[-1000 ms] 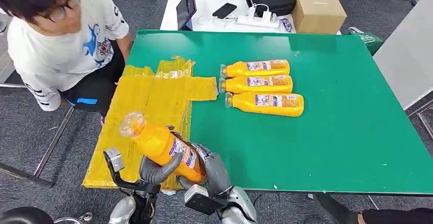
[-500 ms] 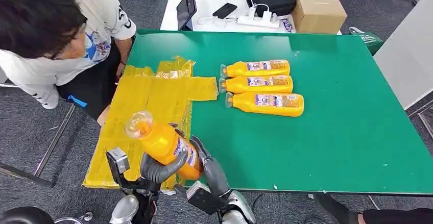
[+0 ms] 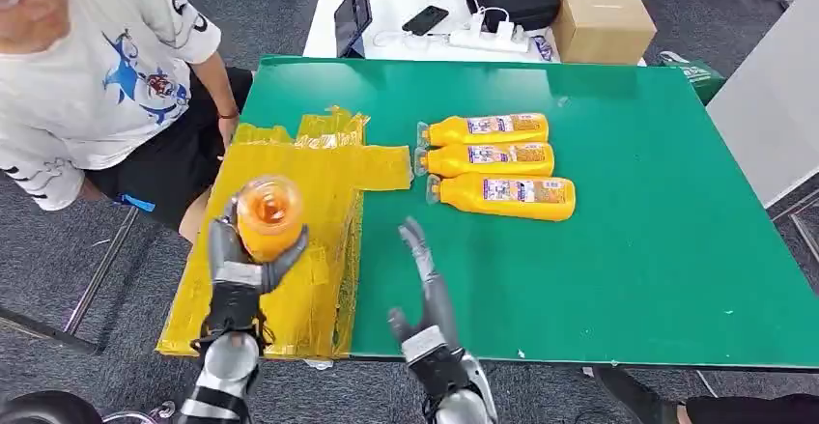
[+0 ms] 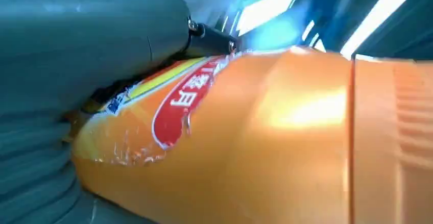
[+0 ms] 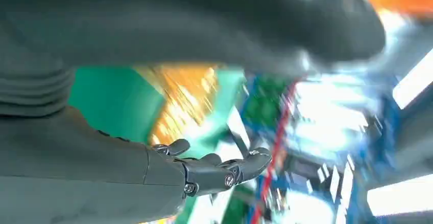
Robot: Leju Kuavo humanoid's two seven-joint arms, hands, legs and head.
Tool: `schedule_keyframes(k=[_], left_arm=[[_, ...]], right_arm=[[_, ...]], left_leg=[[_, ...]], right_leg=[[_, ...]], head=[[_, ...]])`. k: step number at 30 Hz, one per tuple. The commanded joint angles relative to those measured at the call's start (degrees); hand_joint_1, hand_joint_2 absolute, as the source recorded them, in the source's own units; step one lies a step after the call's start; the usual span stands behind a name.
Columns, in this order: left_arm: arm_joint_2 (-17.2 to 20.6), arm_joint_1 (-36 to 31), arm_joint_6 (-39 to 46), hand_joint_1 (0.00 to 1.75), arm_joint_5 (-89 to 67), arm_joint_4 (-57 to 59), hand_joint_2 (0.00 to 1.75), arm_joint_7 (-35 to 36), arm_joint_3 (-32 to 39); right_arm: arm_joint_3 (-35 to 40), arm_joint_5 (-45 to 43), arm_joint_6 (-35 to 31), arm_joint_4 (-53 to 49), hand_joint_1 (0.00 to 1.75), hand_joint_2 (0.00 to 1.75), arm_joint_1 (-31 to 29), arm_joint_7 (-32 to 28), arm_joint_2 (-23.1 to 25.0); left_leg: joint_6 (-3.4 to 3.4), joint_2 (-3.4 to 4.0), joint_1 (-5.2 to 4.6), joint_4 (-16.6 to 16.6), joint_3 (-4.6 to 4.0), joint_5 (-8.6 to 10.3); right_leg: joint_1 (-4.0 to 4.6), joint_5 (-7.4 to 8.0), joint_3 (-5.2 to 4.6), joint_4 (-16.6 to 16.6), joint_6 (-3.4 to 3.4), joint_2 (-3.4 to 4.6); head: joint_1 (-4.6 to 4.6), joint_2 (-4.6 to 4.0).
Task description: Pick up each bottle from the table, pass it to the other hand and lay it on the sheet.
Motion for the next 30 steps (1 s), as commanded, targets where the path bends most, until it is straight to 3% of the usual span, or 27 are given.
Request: schedule_keyframes(k=[1, 3, 4, 6, 7, 11, 21, 30], left_arm=[[5.29, -13.19, 5.83, 1.75, -22.90, 18.71, 1.75, 4.98, 7.17], [5.29, -13.19, 5.83, 1.75, -22.90, 18.71, 1.75, 4.98, 7.17], [5.16, -13.67, 5.83, 1.75, -33.05, 20.53, 1.75, 6.61, 9.06], [7.62, -15.69, 5.83, 1.75, -40.33, 23.62, 1.75, 10.03, 7.97], [10.13, -19.07, 5.83, 1.75, -43.51, 30.72, 1.75, 11.85, 6.55], [14.84, -26.82, -0.10, 1.75, -44.23, 45.35, 1.75, 11.84, 2.83], [15.11, -27.31, -1.01, 1.75, -44.08, 46.16, 1.75, 12.07, 2.82], [18.01, -30.21, -10.86, 1.75, -44.10, 52.76, 1.75, 11.12, 0.05]], right_arm=[[0.19, -3.34, -4.12, -11.51, 0.00, 0.00, -0.77, 0.02, -2.13], [0.19, -3.34, -4.12, -11.51, 0.00, 0.00, -0.77, 0.02, -2.13], [0.91, -4.88, -5.02, -12.67, 0.00, 0.00, -0.95, 0.02, -2.65], [1.81, -6.29, -5.91, -14.34, 0.00, 0.00, -1.16, 0.02, -3.45], [2.11, -6.75, -6.05, -15.75, 0.00, 0.00, -1.02, 0.02, -3.76], [2.65, -7.57, -5.48, -18.66, 0.00, 0.00, -0.50, 0.02, -4.52], [2.61, -7.62, -5.61, -18.93, 0.00, 0.00, -0.42, 0.02, -4.51], [0.81, -9.50, -1.69, -15.59, 0.00, 0.00, 0.57, 0.02, -3.74]], left_leg=[[-0.09, -0.05, 0.03, -0.05, 0.20, 0.03], [-0.09, 0.02, 0.03, -0.04, 0.22, 0.01], [-0.14, 0.08, 0.13, -0.02, 0.46, -0.10], [-0.13, 0.10, 0.06, -0.03, 0.29, -0.03], [-0.13, 0.07, 0.04, -0.03, 0.15, 0.04], [-0.19, -0.13, 0.12, -0.03, 0.36, 0.01], [-0.16, 0.04, 0.08, 0.01, 0.13, 0.05], [-0.21, 0.10, 0.12, 0.01, 0.18, 0.04]], right_leg=[[0.04, -0.02, 0.21, -0.04, -0.09, -0.10], [0.04, -0.02, 0.22, -0.04, -0.08, -0.03], [0.15, -0.09, 0.48, -0.08, -0.17, -0.02], [0.07, -0.04, 0.28, -0.05, -0.11, 0.01], [0.04, 0.00, 0.13, -0.02, -0.08, -0.01], [0.14, -0.07, 0.41, -0.04, -0.17, -0.16], [0.08, -0.02, 0.13, 0.00, -0.08, 0.00], [0.12, -0.01, 0.18, -0.01, -0.14, 0.04]], head=[[0.02, 0.00], [0.00, 0.00], [0.00, 0.00], [0.02, 0.00], [0.00, 0.00], [0.00, 0.00], [0.00, 0.00], [0.02, 0.00]])
